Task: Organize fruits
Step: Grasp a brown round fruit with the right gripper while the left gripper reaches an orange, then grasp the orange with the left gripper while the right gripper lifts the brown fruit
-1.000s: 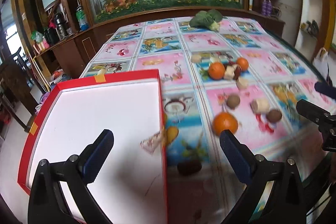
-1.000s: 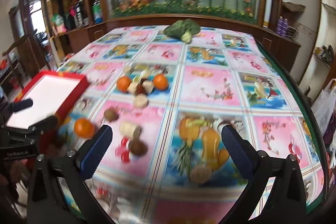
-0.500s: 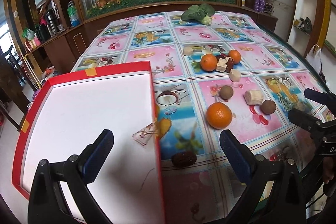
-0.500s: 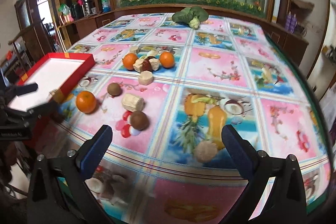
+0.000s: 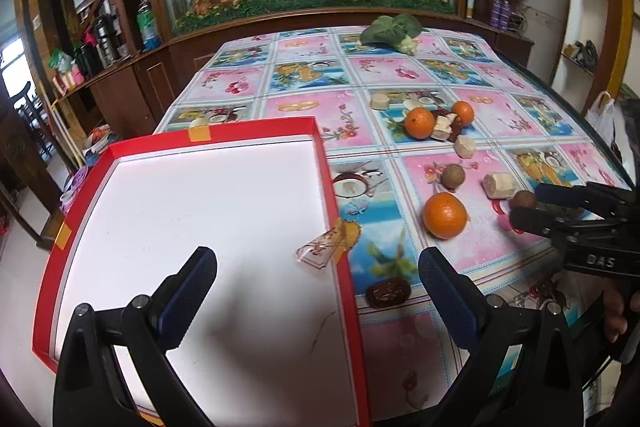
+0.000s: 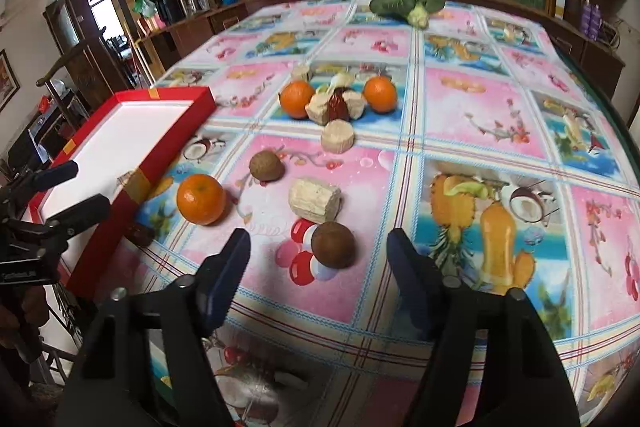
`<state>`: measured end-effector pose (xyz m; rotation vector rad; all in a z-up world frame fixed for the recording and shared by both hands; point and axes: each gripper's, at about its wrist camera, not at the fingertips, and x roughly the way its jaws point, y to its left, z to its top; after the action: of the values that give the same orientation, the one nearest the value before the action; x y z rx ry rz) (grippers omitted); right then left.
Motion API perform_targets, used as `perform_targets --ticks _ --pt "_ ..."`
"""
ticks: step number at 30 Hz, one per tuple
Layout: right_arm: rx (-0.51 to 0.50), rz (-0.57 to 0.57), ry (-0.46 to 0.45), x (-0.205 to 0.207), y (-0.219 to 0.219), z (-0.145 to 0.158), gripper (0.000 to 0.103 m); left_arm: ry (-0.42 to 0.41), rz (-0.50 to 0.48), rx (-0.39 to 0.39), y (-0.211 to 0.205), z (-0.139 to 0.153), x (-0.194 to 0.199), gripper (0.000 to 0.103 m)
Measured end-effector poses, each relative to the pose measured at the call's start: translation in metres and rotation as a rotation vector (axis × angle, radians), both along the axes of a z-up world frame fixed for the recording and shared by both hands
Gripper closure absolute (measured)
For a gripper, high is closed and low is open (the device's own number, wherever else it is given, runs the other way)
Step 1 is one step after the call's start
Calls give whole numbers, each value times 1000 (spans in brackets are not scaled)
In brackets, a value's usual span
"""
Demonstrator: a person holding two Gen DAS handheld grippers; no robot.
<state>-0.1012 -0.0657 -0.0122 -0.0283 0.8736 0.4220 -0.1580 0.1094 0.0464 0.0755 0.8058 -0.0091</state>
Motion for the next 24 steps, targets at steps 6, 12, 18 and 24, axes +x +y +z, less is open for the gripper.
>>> perform_targets --ticks 6,12,18,24 --pt "-36 4 40 6 5 -7 52 34 -89 9 -17 -4 7 2" --pt "-46 -8 33 10 -1 -7 74 59 -162 35 -41 -5 18 2" --pt "-7 -7 41 11 -10 -8 77 108 -189 34 -56 -15 38 3" --pt "36 -9 53 13 -16 -8 77 142 -166 24 -60 -15 48 4"
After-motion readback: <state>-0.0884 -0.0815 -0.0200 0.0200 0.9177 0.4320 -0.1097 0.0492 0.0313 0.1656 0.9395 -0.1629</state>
